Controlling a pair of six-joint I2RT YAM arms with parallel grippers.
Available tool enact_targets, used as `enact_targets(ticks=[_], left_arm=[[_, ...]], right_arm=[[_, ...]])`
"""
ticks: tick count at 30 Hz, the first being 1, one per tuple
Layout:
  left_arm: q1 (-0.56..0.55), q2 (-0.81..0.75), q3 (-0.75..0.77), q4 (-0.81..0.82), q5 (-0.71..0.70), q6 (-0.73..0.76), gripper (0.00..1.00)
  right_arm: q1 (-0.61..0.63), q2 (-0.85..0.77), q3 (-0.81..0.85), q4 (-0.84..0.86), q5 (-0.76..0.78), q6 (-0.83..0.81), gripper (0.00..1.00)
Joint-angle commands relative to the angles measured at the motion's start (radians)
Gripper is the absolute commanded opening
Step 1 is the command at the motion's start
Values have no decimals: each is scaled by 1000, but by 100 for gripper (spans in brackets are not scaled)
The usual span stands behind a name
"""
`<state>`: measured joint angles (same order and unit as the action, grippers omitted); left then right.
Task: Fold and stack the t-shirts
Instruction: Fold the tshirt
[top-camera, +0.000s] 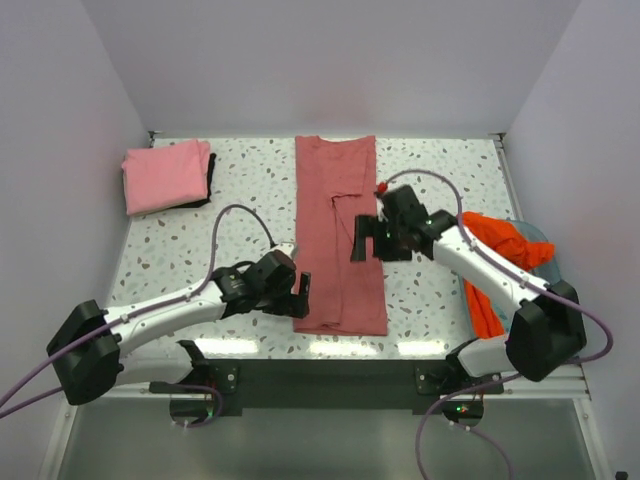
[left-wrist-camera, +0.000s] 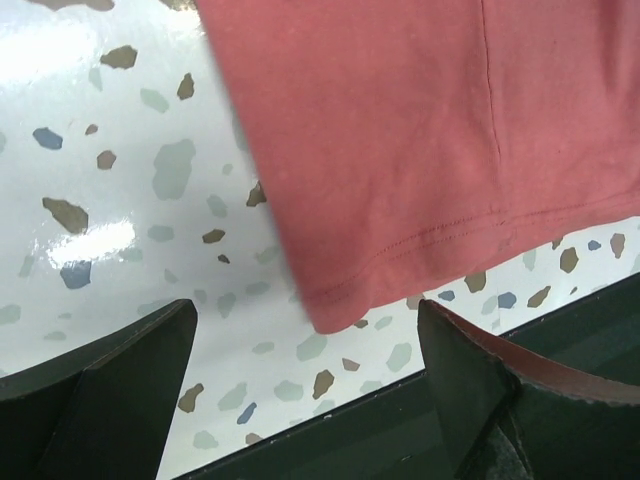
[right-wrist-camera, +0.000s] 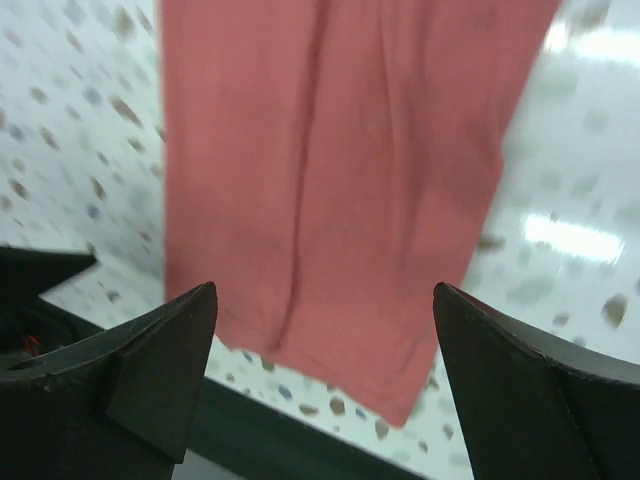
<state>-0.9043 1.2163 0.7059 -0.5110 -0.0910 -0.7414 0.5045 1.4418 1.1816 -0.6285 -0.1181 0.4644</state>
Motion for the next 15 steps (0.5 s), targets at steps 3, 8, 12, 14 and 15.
enact_targets(ticks=[3, 8, 12, 14, 15], left_arm=[[4, -107, -68, 9, -32, -93, 94], [2, -153, -147, 113, -3, -147, 86], [4, -130, -212, 173, -29, -170, 81], [4, -124, -227, 196, -68, -173, 80], [2, -129, -233, 204, -84, -176, 80]], right_arm=[[75, -205, -315, -65, 57, 216, 90], [152, -279, -417, -99, 132, 290, 82], [163, -333, -517, -42, 161, 316, 73], [166, -374, -568, -1, 175, 329, 69], [170, -380, -577, 7, 185, 330, 68]])
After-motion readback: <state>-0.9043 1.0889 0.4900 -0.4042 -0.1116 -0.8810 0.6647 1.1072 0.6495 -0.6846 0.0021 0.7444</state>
